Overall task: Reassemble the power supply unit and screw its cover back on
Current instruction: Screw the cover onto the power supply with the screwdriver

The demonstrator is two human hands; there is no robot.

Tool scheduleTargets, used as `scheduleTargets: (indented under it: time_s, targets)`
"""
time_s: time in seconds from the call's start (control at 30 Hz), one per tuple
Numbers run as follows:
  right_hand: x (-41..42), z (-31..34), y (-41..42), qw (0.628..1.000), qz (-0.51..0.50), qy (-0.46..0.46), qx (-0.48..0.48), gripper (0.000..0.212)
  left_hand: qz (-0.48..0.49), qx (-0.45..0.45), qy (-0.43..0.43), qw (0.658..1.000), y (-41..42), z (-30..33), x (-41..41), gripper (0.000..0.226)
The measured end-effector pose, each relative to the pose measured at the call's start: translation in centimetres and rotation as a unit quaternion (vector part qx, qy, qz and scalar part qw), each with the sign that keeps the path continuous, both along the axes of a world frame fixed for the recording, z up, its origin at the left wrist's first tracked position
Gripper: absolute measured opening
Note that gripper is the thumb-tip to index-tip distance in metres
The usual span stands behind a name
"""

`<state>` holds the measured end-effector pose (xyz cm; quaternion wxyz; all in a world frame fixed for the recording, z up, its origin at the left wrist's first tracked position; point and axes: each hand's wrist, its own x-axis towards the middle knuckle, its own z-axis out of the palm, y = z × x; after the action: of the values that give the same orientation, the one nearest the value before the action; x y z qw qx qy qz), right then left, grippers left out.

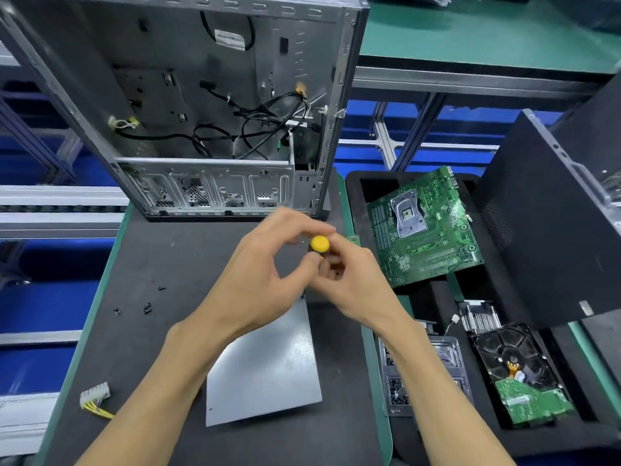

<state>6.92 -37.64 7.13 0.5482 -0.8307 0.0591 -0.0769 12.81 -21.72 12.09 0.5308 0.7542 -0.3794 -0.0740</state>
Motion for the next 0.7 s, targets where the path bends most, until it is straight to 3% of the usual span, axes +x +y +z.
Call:
scheduleTargets:
  time_s: [0.1,0.27,0.4,0.57,0.7]
  targets:
    - [-0.1,0.1,0.3,1.0,-0.006,0.001,-0.008,0.03,0.016,-0.005,0.001,1.0,-0.3,0.1,-0.4,0.028]
    - [-0.5,-0.4,-0.1,1.0,0.014,0.002,0.01,0.022,0.013,0.015,0.004,1.0,0.1,0.2,-0.6,0.046]
    - [-0.6,-0.5,0.2,1.0,-0.024,-0.008,0.008,0.034,0.037,-0.001,-0.03,0.999,-0.3,0.1,-1.1,0.03]
    - [-1.0,-0.6,0.3,1.0,0.002,-0.01,0.003,0.01,0.036,-0.005,0.001,0.999,0.0,-0.1,-1.4,0.04]
    - [-1.0,-1.0,0.3,0.999,-0.037,-0.005,-0.01,0.029,0.04,0.0,-0.048,0.998,-0.3,0.2,-1.9,0.024]
